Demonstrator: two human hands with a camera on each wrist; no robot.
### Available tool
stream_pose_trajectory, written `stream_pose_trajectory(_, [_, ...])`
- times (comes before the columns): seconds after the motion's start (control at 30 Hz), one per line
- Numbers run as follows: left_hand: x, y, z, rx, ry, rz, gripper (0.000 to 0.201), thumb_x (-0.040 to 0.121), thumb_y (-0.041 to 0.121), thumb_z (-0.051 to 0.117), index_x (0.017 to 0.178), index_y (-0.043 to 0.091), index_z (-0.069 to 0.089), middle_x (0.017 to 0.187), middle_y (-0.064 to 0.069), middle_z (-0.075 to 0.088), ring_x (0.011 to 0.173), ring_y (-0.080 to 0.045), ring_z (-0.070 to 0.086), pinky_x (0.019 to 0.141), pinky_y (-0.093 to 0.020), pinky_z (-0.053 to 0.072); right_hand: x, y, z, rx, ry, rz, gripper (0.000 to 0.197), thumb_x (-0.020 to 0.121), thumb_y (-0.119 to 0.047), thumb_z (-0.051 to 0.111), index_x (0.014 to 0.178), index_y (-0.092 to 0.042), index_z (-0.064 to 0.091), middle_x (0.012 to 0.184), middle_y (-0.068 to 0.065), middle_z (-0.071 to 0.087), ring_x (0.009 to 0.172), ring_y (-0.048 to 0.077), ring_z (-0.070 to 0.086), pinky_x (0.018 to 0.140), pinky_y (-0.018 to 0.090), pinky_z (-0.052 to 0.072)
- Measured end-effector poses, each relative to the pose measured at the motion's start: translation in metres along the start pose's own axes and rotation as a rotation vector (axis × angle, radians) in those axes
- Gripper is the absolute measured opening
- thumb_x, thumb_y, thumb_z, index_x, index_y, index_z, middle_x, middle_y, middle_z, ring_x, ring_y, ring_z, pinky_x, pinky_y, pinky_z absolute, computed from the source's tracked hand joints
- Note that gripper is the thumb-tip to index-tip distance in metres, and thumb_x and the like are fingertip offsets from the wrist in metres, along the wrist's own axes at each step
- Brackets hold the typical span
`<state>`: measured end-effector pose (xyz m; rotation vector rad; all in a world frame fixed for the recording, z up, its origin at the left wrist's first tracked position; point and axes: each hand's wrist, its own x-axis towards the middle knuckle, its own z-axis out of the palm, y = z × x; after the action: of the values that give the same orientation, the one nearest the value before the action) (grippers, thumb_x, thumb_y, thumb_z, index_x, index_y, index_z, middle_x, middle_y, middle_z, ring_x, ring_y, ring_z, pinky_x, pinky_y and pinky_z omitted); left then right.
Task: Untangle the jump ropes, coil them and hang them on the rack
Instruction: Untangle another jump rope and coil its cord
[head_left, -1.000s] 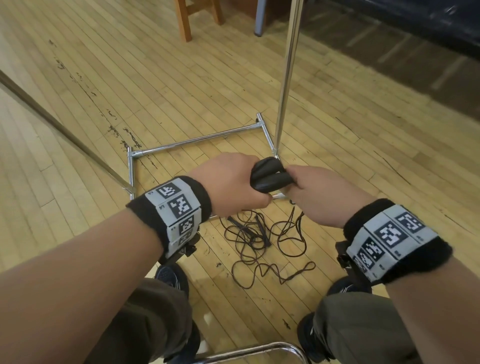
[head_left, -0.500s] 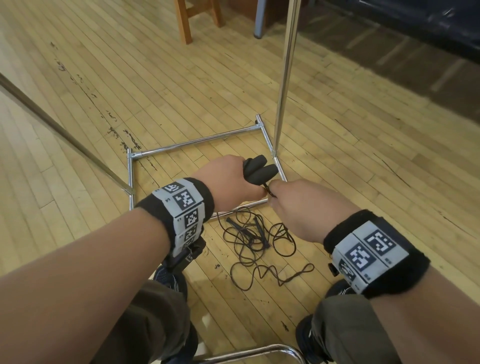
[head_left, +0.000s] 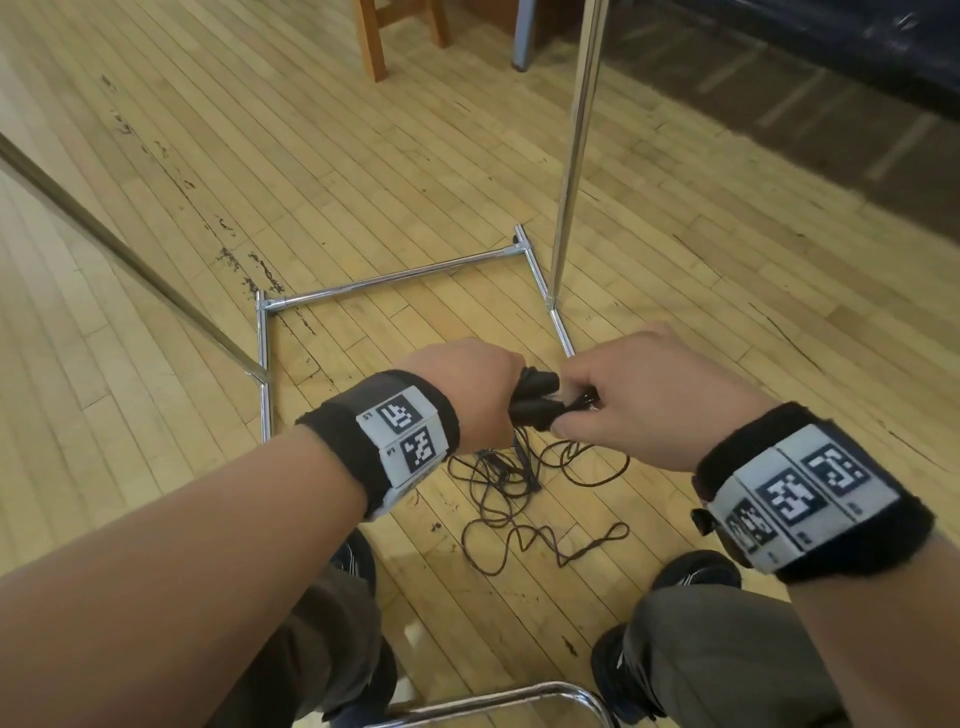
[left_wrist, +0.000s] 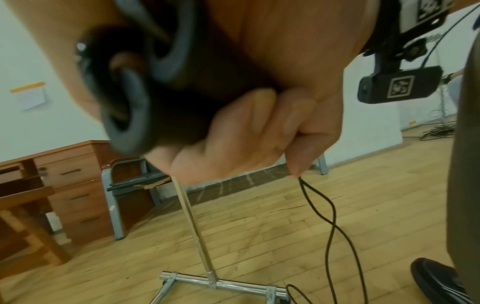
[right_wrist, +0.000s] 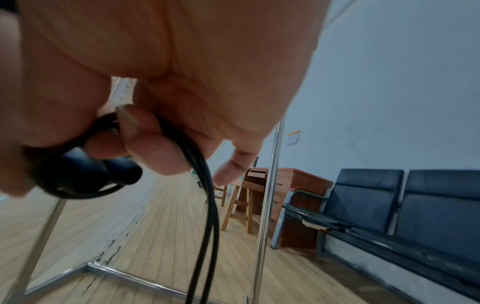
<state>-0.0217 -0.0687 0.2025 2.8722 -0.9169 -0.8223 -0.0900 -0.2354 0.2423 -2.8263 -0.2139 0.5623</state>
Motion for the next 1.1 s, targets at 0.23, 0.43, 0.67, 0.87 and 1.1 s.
stream_pose_trajectory(0.23, [-0.020,0.024,0.001,-0.003,-0.114,0.318,0.027,0.090,0.031,0.070,0.088,0.035,0.044,0.077,0.007,0.060,0.064,-0.008,0.055,0.053,-0.024,0.038,-0.015,0.026,-0.008,0.620,-0.012,-0.043,0.020,0.075,-0.036,0.085,0.073,-0.022,0.071,0.076,0.002,0.071,0.073,0.020,0.065,0.068,0.030,0.054])
stream_pose_trajectory(0.43, [-0.030,0.029,-0.015,-0.191,-0.076,0.452,0.036,0.085,0.029,0.076,0.078,0.038,0.043,0.066,0.009,0.055,0.057,-0.002,0.056,0.049,-0.012,0.038,-0.012,0.032,-0.003,1.017,0.029,-0.057,0.042,0.069,-0.043,0.078,0.076,-0.004,0.064,0.068,0.008,0.058,0.063,0.018,0.053,0.059,0.025,0.049])
stream_pose_trajectory(0.67, [-0.033,0.032,-0.026,-0.633,-0.011,0.438,0.033,0.080,0.018,0.079,0.081,0.036,0.052,0.065,0.015,0.061,0.052,-0.001,0.056,0.050,-0.013,0.044,0.001,0.024,0.003,1.311,0.110,0.144,0.044,0.093,-0.051,0.061,0.079,-0.009,0.058,0.064,0.004,0.052,0.057,0.018,0.058,0.053,0.024,0.054])
stream_pose_trajectory(0.87, [-0.027,0.037,-0.013,-0.349,-0.145,0.351,0.027,0.084,0.030,0.078,0.082,0.035,0.051,0.072,0.007,0.063,0.059,-0.005,0.058,0.052,-0.017,0.043,0.005,0.019,-0.003,1.097,0.306,0.165,0.066,0.098,-0.051,0.061,0.073,0.008,0.046,0.068,0.028,0.037,0.062,0.043,0.038,0.103,0.059,0.047])
stream_pose_trajectory(1.1, [-0.014,0.040,0.008,-0.225,-0.227,0.169,0.023,0.088,0.033,0.074,0.082,0.028,0.053,0.080,0.003,0.066,0.070,-0.014,0.062,0.059,-0.026,0.045,0.005,-0.001,-0.018,0.810,0.353,-0.040,0.063,0.091,-0.057,0.069,0.061,-0.007,0.048,0.054,0.004,0.034,0.049,0.018,0.033,0.052,0.037,0.037])
